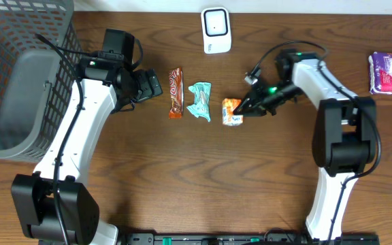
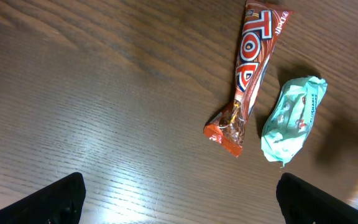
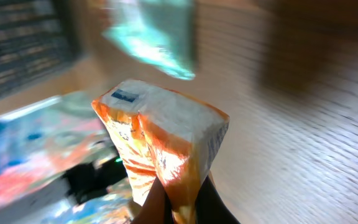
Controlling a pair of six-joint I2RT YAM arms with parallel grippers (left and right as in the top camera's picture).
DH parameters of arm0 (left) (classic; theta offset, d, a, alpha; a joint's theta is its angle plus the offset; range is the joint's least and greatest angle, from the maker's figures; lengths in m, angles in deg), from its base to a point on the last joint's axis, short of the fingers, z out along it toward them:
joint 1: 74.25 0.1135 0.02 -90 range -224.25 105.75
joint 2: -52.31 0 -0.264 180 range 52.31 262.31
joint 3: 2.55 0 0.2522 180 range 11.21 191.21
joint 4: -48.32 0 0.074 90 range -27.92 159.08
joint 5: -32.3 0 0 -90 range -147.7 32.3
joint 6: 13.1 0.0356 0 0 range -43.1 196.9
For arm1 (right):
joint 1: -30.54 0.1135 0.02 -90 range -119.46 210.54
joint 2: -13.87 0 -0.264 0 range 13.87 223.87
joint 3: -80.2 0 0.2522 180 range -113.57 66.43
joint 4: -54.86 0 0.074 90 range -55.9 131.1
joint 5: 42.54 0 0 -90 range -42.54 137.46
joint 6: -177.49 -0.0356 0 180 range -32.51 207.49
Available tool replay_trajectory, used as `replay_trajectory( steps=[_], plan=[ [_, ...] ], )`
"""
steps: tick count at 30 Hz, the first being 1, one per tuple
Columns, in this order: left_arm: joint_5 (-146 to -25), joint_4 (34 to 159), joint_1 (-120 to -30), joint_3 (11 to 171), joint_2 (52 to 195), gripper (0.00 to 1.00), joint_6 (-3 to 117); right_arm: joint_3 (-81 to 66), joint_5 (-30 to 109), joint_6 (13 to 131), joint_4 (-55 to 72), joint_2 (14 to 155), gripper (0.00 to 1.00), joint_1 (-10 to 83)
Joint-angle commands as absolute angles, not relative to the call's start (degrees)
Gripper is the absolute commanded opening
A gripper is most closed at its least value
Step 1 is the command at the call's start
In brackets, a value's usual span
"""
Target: Scan the item barcode
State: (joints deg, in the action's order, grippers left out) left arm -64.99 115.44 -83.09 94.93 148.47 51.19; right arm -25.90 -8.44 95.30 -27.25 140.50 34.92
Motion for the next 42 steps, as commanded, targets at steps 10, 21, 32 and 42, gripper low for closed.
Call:
replay_trajectory(
  steps=[10, 21, 32, 42],
  plan=[
    [-64.3, 115.6, -83.0, 95.4, 148.5, 0.98, 51.1, -26.2, -25.3, 109.2, -30.0, 139.2, 0.01, 26.8],
    [-64.3, 115.6, -83.0, 95.4, 148.5, 0.98, 51.1, -26.2, -39.3, 105.6, -22.6, 139.2, 0.01, 28.9],
    [-64.3, 115.6, -83.0, 95.4, 148.5, 0.98, 51.1, -26.2, -36.7, 101.9, -18.2, 139.2, 0.01, 34.3],
    [-64.3, 115.6, -83.0, 95.4, 148.5, 0.98, 51.1, -26.2, -35.4, 101.8, -18.3, 139.2, 0.01, 35.2]
  ],
)
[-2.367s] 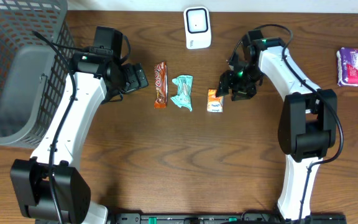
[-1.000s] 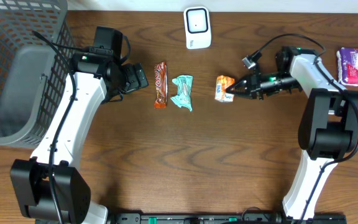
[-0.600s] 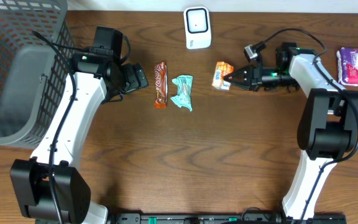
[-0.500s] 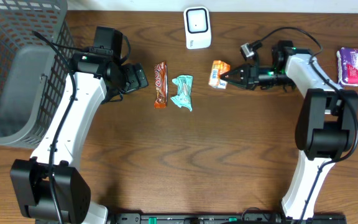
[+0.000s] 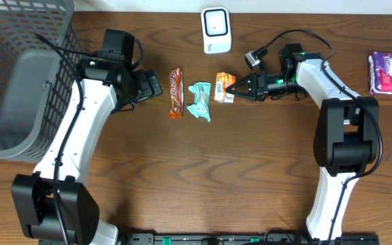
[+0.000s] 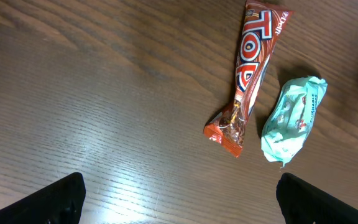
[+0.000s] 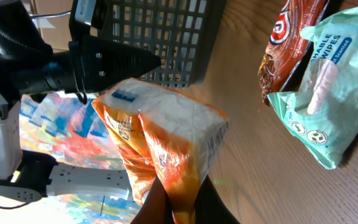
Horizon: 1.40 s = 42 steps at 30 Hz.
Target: Scan the item barcode
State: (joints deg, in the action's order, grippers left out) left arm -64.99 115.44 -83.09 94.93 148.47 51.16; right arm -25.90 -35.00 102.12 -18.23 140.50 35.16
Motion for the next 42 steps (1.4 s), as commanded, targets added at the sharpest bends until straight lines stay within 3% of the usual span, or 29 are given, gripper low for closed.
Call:
replay_trajectory(
  steps=[1, 42],
  plan=[
    [-64.3, 115.6, -83.0, 95.4, 148.5, 0.98, 51.1, -26.2, -35.3, 101.8, -18.3, 139.2, 0.01, 35.2],
    [-64.3, 115.6, -83.0, 95.4, 148.5, 0.98, 51.1, -26.2, -32.8, 101.9, -18.2, 139.2, 0.01, 35.8]
  ],
)
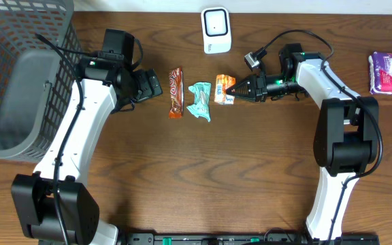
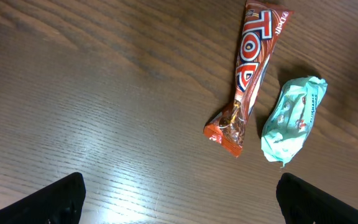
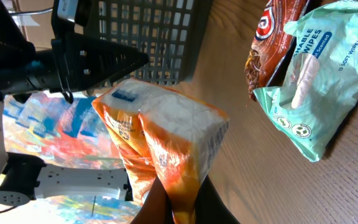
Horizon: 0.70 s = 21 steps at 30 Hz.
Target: Scan the item barcode
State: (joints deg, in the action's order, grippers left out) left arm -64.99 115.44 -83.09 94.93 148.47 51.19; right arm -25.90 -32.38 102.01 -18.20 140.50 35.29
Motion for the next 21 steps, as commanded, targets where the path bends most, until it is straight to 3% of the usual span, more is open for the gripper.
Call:
replay_trajectory(
  steps=[1, 21],
  plan=[
    [-64.3, 115.6, -83.0, 95.4, 148.5, 0.98, 51.1, -26.2, -32.3, 101.9, -18.2, 139.2, 0.01, 35.8],
    [-64.3, 115.6, -83.0, 95.4, 148.5, 0.98, 51.1, -26.2, -31.7, 101.9, -18.2, 139.2, 0.01, 35.9]
  ],
)
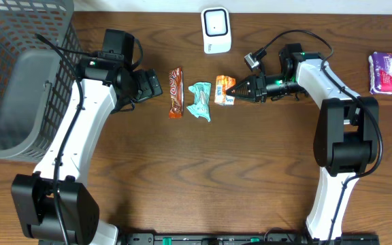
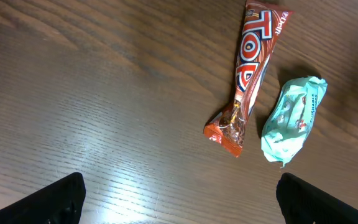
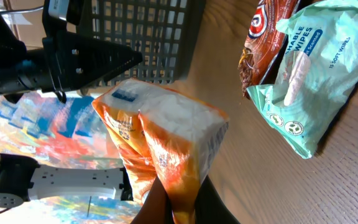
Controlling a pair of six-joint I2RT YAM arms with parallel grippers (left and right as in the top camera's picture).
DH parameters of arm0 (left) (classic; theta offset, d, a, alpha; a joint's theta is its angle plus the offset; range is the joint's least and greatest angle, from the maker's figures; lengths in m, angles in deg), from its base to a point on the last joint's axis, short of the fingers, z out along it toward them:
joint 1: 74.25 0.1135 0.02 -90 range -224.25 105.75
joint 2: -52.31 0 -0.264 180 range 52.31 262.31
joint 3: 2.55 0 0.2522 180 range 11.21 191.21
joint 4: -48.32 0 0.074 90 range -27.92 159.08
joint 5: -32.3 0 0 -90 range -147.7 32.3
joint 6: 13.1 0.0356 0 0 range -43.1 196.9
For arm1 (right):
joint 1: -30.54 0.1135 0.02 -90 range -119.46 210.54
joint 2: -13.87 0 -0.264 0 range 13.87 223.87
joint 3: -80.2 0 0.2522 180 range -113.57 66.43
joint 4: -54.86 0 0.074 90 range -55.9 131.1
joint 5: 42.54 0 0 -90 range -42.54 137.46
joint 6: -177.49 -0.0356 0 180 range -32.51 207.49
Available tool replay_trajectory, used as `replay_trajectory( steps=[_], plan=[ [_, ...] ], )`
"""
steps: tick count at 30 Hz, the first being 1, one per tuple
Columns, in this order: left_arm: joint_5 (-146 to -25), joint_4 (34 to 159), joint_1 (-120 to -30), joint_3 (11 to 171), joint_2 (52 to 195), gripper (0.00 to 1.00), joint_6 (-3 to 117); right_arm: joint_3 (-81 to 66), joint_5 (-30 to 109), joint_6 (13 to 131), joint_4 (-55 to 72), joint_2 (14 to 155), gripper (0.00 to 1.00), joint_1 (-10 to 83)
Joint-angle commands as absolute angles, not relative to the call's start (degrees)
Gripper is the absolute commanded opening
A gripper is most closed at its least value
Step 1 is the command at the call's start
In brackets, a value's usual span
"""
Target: Scan the item barcode
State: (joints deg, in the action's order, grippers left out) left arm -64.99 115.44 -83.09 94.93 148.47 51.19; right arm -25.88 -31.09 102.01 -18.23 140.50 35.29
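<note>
My right gripper (image 1: 237, 88) is shut on an orange and white packet (image 1: 224, 90), which it holds above the table a short way below the white scanner (image 1: 216, 30). In the right wrist view the packet (image 3: 163, 140) fills the centre, pinched at its lower seam. My left gripper (image 1: 154, 86) is open just left of the red snack bar (image 1: 175, 92), its dark fingertips (image 2: 58, 199) wide apart with bare wood between them. A mint wipes pack (image 1: 200, 101) lies between the bar and the held packet.
A grey wire basket (image 1: 19, 75) stands at the far left. A purple packet (image 1: 390, 72) lies at the right edge. The snack bar (image 2: 247, 74) and wipes pack (image 2: 293, 118) also show in the left wrist view.
The right wrist view has shifted very slightly, with the wipes pack and bar a little higher and further left. Nothing else has changed.
My right gripper held the orange packet low, right of the wipes pack. Then it held the packet higher and nearer the scanner, turned sideways. It has stayed there since with only a tiny shift. The left arm has not moved.
</note>
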Motion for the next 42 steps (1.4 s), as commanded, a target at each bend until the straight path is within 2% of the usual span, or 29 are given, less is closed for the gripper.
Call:
replay_trajectory(
  steps=[1, 42],
  plan=[
    [-64.3, 115.6, -83.0, 95.4, 148.5, 0.98, 51.1, -26.2, -31.7, 101.9, -18.2, 139.2, 0.01, 35.9],
    [-64.3, 115.6, -83.0, 95.4, 148.5, 0.98, 51.1, -26.2, -27.9, 101.7, -18.1, 139.2, 0.01, 37.7]
  ],
)
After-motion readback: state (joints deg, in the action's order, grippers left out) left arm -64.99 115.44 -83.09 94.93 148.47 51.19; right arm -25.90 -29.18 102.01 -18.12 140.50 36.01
